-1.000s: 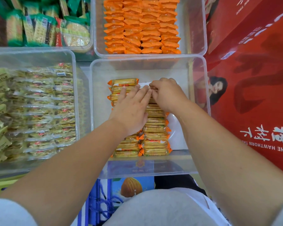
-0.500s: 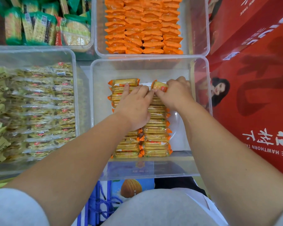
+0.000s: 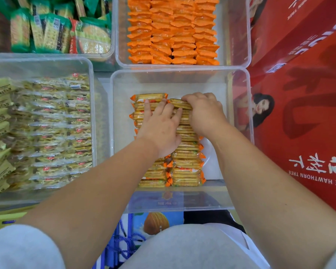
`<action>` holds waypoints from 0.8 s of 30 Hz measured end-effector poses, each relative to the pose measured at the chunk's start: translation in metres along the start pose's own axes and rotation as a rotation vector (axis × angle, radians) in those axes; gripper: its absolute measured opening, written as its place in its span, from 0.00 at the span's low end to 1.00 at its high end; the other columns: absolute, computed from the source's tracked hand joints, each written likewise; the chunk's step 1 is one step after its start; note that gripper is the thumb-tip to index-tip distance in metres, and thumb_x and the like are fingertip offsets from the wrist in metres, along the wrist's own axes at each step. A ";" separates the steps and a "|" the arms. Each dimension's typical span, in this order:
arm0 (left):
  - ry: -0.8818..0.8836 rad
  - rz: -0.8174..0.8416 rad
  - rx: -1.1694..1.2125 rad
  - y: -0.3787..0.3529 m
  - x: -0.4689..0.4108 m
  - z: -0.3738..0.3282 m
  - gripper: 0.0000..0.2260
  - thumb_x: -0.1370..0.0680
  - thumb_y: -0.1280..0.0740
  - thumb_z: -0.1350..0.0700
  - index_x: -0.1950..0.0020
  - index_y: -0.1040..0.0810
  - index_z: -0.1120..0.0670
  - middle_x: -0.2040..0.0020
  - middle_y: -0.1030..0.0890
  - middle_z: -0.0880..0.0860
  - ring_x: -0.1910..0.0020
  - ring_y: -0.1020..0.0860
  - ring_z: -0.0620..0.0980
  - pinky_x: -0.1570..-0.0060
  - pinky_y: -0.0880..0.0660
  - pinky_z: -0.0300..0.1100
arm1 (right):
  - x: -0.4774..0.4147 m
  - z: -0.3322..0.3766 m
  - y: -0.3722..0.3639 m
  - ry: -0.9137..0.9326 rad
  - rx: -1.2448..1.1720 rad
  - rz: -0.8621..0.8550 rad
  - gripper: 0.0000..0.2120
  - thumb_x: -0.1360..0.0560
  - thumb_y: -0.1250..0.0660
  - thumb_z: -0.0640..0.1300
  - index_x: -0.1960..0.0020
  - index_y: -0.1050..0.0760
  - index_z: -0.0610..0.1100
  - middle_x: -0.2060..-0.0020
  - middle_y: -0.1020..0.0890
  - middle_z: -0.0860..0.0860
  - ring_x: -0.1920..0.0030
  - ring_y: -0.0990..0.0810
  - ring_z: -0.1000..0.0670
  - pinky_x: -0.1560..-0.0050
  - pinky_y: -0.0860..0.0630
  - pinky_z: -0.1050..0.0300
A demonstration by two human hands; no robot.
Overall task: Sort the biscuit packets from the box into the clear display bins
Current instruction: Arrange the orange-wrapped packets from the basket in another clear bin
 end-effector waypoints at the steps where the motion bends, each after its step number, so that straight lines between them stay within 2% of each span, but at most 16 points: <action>1: 0.005 -0.024 0.015 0.002 0.004 0.000 0.32 0.21 0.37 0.40 0.19 0.38 0.50 0.23 0.36 0.56 0.19 0.45 0.61 0.23 0.54 0.70 | 0.001 0.000 -0.001 0.004 0.033 -0.011 0.27 0.24 0.41 0.37 0.27 0.30 0.56 0.31 0.26 0.51 0.32 0.33 0.42 0.34 0.35 0.45; 5: 0.030 -0.107 0.088 0.018 0.030 0.002 0.24 0.22 0.33 0.42 0.29 0.26 0.50 0.27 0.31 0.56 0.23 0.39 0.60 0.23 0.50 0.66 | 0.004 0.003 -0.003 -0.019 0.113 -0.017 0.29 0.24 0.41 0.40 0.27 0.33 0.61 0.32 0.28 0.49 0.33 0.34 0.41 0.35 0.37 0.43; 7: 0.047 -0.148 0.141 0.028 0.051 0.004 0.23 0.23 0.31 0.43 0.31 0.23 0.52 0.29 0.28 0.57 0.25 0.35 0.61 0.24 0.44 0.65 | 0.006 0.008 -0.003 -0.048 0.163 -0.019 0.31 0.26 0.40 0.39 0.26 0.34 0.60 0.32 0.29 0.47 0.32 0.35 0.40 0.35 0.37 0.43; 10: 0.086 -0.299 0.256 0.049 0.093 0.011 0.21 0.25 0.29 0.47 0.35 0.19 0.56 0.34 0.23 0.61 0.32 0.27 0.65 0.32 0.32 0.63 | 0.017 0.021 0.002 -0.072 0.179 -0.070 0.33 0.28 0.39 0.39 0.24 0.35 0.55 0.30 0.31 0.44 0.31 0.36 0.39 0.35 0.38 0.43; 13: 0.170 -0.477 0.315 0.064 0.145 0.024 0.19 0.24 0.31 0.49 0.38 0.17 0.60 0.42 0.20 0.62 0.42 0.22 0.65 0.43 0.25 0.59 | 0.035 0.041 0.009 -0.007 0.157 -0.179 0.24 0.24 0.37 0.43 0.28 0.29 0.51 0.30 0.30 0.45 0.30 0.36 0.39 0.34 0.38 0.43; 15: 0.247 -0.589 0.341 0.069 0.184 0.036 0.16 0.23 0.32 0.51 0.42 0.16 0.61 0.48 0.19 0.60 0.49 0.21 0.63 0.49 0.25 0.55 | 0.053 0.065 0.010 0.105 0.085 -0.213 0.20 0.23 0.34 0.47 0.31 0.25 0.50 0.34 0.26 0.45 0.32 0.33 0.39 0.35 0.36 0.43; 18: 0.359 -0.711 0.358 0.070 0.245 0.054 0.11 0.22 0.33 0.54 0.53 0.17 0.61 0.57 0.20 0.56 0.57 0.22 0.59 0.52 0.29 0.48 | 0.093 0.118 0.007 0.424 -0.098 -0.171 0.16 0.23 0.30 0.46 0.36 0.21 0.44 0.41 0.22 0.43 0.39 0.26 0.39 0.37 0.30 0.45; 21: 0.586 -0.795 0.392 0.058 0.302 0.078 0.14 0.22 0.36 0.53 0.63 0.20 0.59 0.66 0.22 0.53 0.64 0.25 0.55 0.60 0.32 0.44 | 0.137 0.169 -0.008 0.661 -0.226 0.005 0.15 0.21 0.31 0.47 0.36 0.21 0.44 0.42 0.23 0.46 0.41 0.25 0.43 0.40 0.26 0.47; 24: 0.917 -0.859 0.524 0.041 0.353 0.106 0.15 0.25 0.38 0.49 0.70 0.27 0.54 0.73 0.28 0.47 0.69 0.29 0.50 0.65 0.35 0.48 | 0.172 0.209 -0.029 0.782 -0.297 0.246 0.18 0.18 0.35 0.53 0.29 0.25 0.49 0.38 0.27 0.50 0.40 0.26 0.48 0.40 0.26 0.48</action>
Point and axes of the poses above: each hand's wrist, its own x-axis away from the middle knuckle, its own y-axis out of the back of the hand, z = x × y, the point moved 5 cm from there along -x, towards the middle knuckle
